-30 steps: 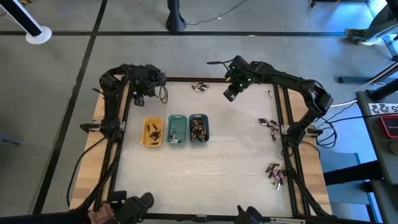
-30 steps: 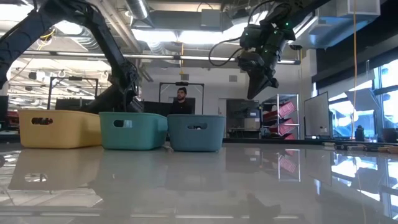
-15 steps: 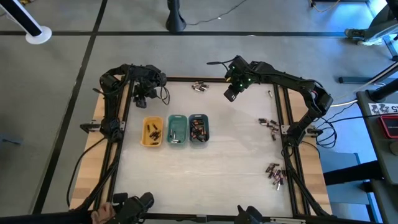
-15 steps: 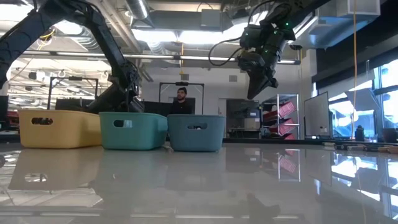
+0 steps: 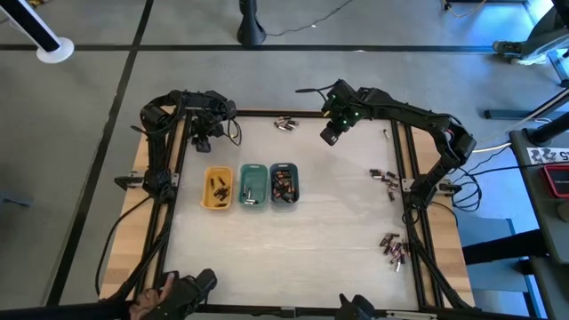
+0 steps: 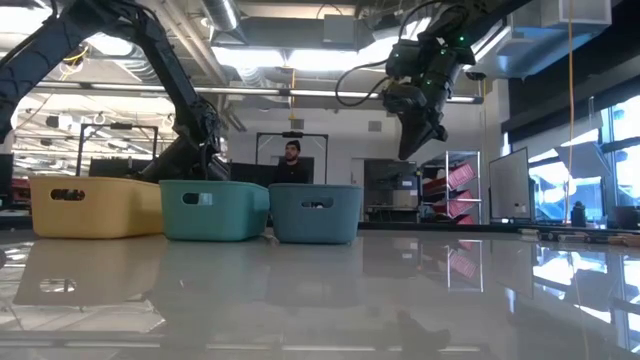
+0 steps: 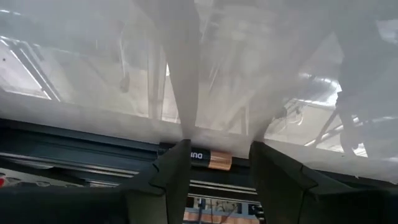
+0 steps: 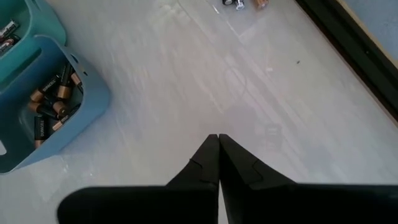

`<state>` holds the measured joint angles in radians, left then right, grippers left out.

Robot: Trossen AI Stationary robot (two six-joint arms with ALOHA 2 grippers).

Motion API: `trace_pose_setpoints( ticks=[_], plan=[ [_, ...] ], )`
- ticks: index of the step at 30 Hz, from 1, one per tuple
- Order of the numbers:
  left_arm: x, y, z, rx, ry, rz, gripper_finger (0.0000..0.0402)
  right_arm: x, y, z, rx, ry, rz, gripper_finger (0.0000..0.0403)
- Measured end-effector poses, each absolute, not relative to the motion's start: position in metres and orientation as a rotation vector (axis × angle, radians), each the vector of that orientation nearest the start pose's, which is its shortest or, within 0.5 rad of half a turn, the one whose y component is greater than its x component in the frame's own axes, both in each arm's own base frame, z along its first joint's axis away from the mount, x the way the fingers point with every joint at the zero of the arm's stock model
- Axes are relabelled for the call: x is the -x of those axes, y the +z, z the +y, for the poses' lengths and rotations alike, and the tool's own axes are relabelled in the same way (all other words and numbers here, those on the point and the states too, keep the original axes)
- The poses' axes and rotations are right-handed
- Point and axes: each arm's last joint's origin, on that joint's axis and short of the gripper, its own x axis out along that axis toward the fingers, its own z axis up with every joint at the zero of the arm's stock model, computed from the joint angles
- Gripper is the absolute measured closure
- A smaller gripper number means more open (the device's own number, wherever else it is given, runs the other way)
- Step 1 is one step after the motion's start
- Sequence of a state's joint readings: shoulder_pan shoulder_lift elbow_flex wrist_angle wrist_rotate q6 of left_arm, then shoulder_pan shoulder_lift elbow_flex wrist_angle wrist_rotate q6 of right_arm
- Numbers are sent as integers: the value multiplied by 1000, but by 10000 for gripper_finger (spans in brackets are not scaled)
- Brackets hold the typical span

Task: Sort batteries
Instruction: Put the small black battery into the yellow bin

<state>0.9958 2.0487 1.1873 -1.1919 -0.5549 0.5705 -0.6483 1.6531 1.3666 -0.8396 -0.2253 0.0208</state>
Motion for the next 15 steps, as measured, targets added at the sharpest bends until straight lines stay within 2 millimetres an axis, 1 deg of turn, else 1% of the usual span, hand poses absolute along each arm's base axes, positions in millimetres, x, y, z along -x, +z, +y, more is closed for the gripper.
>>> trace_pose_setpoints(
  ticks=[6, 8, 11, 15],
  plan=[
    [-152, 109, 263, 183, 279, 2281, 248, -271, 268, -197, -499, -388, 1026, 400],
    [-152, 109, 263, 183, 279, 2282, 240, -271, 268, -197, -499, -388, 1026, 400],
    [-152, 110, 263, 197, 320, 2289, 208, -271, 268, -197, -500, -388, 1027, 400],
    [-152, 111, 265, 228, 470, 2277, 163, -271, 268, -197, -501, -389, 1026, 400]
  ],
)
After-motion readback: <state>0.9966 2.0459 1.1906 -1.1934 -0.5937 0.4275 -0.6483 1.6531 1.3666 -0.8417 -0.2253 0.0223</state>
